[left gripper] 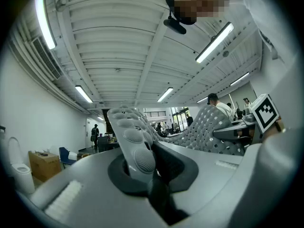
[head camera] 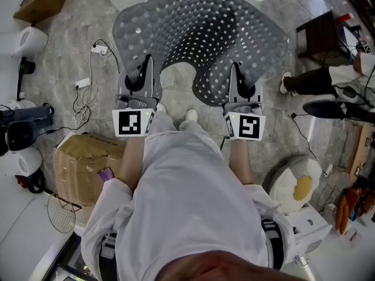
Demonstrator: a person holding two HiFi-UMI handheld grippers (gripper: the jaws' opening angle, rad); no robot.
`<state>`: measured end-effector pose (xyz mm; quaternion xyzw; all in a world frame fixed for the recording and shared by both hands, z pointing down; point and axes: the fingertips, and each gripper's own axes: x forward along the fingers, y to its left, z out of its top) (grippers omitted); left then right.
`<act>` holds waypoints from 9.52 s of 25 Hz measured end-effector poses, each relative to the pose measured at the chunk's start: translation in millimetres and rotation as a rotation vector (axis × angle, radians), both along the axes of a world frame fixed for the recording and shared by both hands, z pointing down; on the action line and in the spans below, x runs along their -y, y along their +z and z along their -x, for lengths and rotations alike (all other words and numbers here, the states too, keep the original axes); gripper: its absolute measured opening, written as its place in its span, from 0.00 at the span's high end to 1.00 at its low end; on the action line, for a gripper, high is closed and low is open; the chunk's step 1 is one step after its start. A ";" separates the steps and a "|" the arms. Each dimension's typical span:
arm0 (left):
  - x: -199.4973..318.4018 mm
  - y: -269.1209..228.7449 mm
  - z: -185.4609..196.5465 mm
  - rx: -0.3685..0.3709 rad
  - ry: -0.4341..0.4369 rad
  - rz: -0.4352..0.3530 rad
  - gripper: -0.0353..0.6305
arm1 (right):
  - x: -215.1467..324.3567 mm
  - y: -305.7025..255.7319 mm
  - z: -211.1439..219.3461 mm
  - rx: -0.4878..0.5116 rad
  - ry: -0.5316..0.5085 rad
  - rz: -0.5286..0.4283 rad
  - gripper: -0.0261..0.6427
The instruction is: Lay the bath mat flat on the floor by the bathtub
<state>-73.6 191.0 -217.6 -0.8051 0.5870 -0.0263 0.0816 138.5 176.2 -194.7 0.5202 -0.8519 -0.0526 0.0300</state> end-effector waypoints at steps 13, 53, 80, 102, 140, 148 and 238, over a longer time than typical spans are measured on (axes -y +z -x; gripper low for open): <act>-24.0 -8.7 18.6 -0.024 -0.002 -0.024 0.91 | -26.7 -11.5 22.4 -0.028 -0.025 -0.024 0.93; 42.7 34.8 11.6 0.012 0.044 0.019 0.91 | 33.1 30.8 -10.3 0.000 0.021 0.036 0.93; 316.0 424.6 92.6 0.024 -0.005 0.074 0.91 | 323.9 401.2 21.0 -0.112 -0.025 0.127 0.92; 405.0 795.1 93.2 0.057 -0.051 -0.017 0.91 | 423.0 795.5 3.5 -0.229 -0.009 0.131 0.92; 525.2 1049.2 143.7 0.376 -0.104 0.480 0.89 | 497.6 1072.4 -26.9 -0.550 0.076 0.441 0.93; 548.7 1098.9 170.8 0.436 -0.108 0.606 0.88 | 509.6 1114.0 -44.8 -0.632 0.095 0.513 0.93; 415.1 1019.6 169.3 0.212 -0.175 0.697 0.52 | 366.7 1024.2 -17.6 -0.443 0.058 0.693 0.67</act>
